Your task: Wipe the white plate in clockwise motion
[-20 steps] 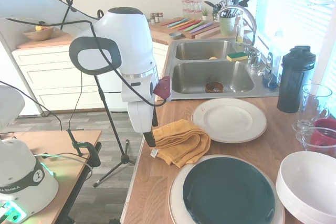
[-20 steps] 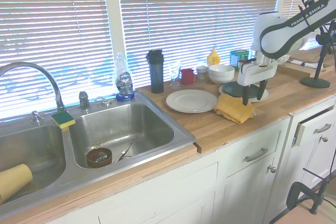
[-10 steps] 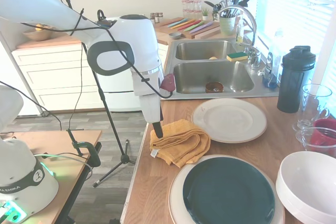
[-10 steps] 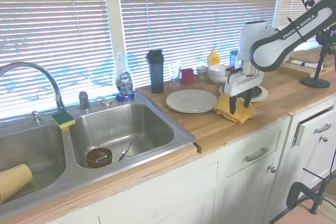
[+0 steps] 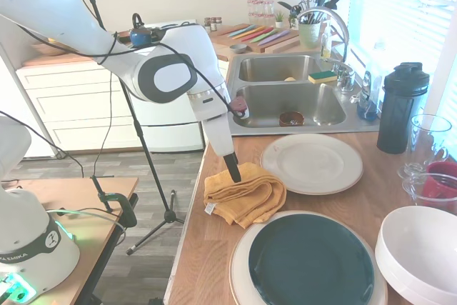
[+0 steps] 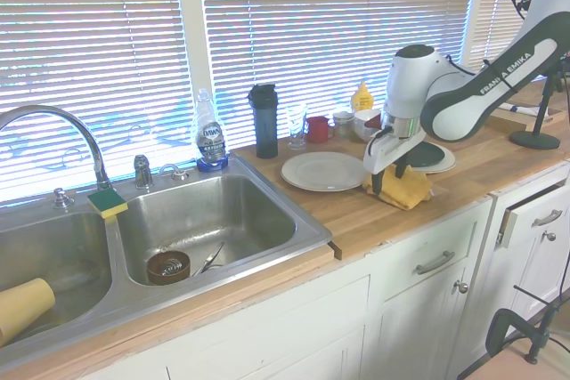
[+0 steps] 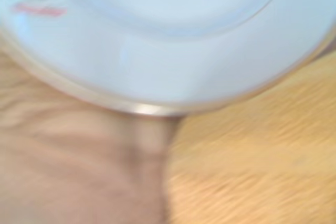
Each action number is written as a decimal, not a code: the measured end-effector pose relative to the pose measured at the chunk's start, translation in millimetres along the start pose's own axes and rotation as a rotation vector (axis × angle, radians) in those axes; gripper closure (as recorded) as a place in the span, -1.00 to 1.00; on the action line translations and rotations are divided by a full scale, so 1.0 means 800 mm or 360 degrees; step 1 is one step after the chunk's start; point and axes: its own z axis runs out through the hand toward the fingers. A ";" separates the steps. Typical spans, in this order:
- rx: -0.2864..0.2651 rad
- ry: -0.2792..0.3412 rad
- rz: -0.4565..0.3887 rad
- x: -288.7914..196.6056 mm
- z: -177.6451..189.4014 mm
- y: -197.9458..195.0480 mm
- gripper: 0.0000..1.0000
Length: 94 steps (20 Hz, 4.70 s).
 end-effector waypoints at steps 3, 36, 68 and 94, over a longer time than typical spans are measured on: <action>-0.0040 0.0093 -0.0035 -0.003 0.004 0.004 -1.00; -0.0217 0.0119 0.0071 -0.002 0.045 0.050 1.00; -0.0092 -0.0256 0.0458 0.073 -0.046 -0.013 1.00; -0.0099 -0.0398 0.0498 0.126 -0.004 -0.161 1.00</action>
